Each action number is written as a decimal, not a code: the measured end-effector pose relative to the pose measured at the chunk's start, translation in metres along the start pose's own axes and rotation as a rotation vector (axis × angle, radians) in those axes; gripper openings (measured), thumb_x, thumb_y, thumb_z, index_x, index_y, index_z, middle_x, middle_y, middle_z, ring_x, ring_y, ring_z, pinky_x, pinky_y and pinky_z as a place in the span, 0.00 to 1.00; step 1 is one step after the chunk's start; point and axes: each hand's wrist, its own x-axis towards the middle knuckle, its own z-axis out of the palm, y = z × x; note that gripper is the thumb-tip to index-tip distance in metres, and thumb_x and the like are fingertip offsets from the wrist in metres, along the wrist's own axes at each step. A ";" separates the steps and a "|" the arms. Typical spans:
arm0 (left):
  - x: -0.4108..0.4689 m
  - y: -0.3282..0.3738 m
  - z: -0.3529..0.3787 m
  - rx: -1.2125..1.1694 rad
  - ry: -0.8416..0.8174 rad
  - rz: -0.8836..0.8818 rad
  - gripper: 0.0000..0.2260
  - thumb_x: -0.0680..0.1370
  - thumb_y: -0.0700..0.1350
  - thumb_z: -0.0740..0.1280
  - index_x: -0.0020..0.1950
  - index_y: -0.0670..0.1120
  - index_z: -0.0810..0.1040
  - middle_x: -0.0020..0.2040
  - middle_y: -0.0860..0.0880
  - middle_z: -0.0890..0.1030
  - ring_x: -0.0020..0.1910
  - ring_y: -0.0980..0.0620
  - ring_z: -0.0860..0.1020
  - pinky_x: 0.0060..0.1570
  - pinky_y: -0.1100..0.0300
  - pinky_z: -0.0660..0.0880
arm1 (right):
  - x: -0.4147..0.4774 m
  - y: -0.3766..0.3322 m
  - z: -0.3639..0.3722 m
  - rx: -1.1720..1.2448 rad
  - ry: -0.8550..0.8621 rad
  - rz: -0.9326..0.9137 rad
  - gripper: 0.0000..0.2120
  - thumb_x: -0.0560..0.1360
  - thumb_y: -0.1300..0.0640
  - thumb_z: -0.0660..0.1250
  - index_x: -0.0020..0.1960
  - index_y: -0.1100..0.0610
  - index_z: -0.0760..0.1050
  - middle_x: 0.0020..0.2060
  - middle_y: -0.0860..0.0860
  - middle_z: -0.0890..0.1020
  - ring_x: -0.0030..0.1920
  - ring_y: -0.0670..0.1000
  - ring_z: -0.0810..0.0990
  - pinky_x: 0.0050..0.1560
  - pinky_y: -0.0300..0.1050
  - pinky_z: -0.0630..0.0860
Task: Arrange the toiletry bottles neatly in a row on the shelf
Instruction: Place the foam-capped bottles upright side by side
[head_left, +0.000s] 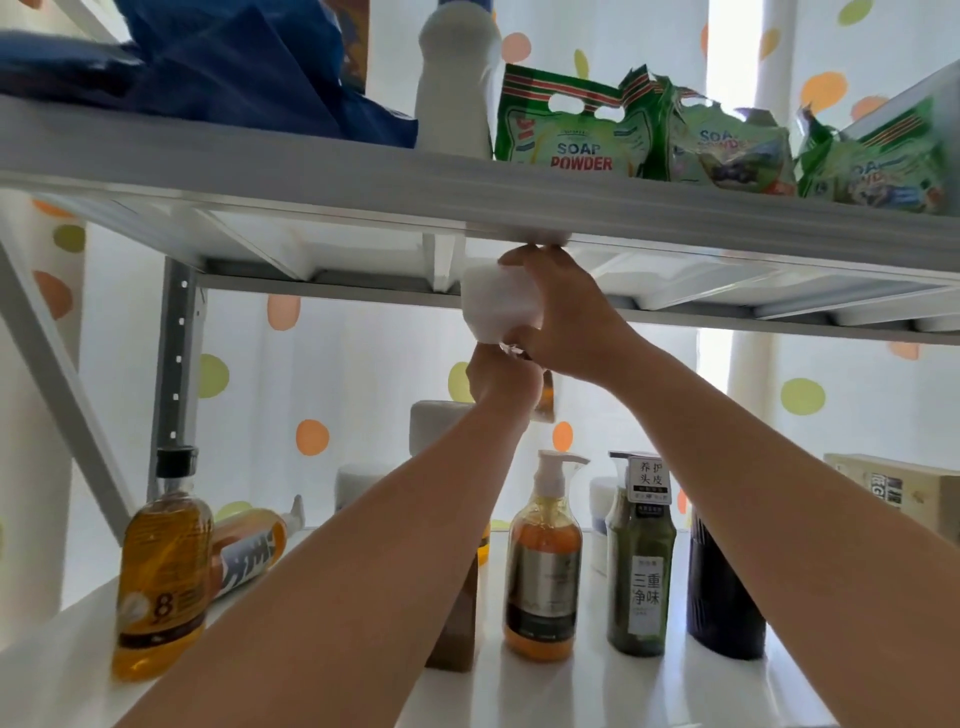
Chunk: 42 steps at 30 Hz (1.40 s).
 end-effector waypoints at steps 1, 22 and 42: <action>0.001 0.001 0.000 0.007 -0.009 -0.012 0.08 0.75 0.43 0.62 0.37 0.47 0.67 0.51 0.38 0.82 0.51 0.39 0.81 0.54 0.47 0.78 | 0.000 0.002 0.000 -0.002 0.008 0.003 0.32 0.65 0.65 0.73 0.67 0.58 0.67 0.61 0.58 0.71 0.60 0.55 0.71 0.52 0.33 0.62; 0.040 0.012 -0.076 0.686 0.023 0.382 0.14 0.72 0.48 0.70 0.52 0.40 0.77 0.50 0.43 0.82 0.52 0.43 0.79 0.45 0.57 0.71 | 0.009 -0.018 0.042 0.199 0.226 -0.031 0.32 0.66 0.65 0.74 0.68 0.63 0.67 0.63 0.59 0.71 0.60 0.57 0.72 0.57 0.43 0.71; 0.016 -0.050 -0.189 0.464 0.100 0.306 0.20 0.73 0.49 0.71 0.62 0.45 0.72 0.57 0.42 0.79 0.56 0.45 0.78 0.53 0.65 0.67 | 0.022 -0.127 0.078 0.318 -0.025 0.131 0.33 0.67 0.61 0.75 0.68 0.56 0.65 0.62 0.53 0.72 0.56 0.50 0.69 0.52 0.37 0.65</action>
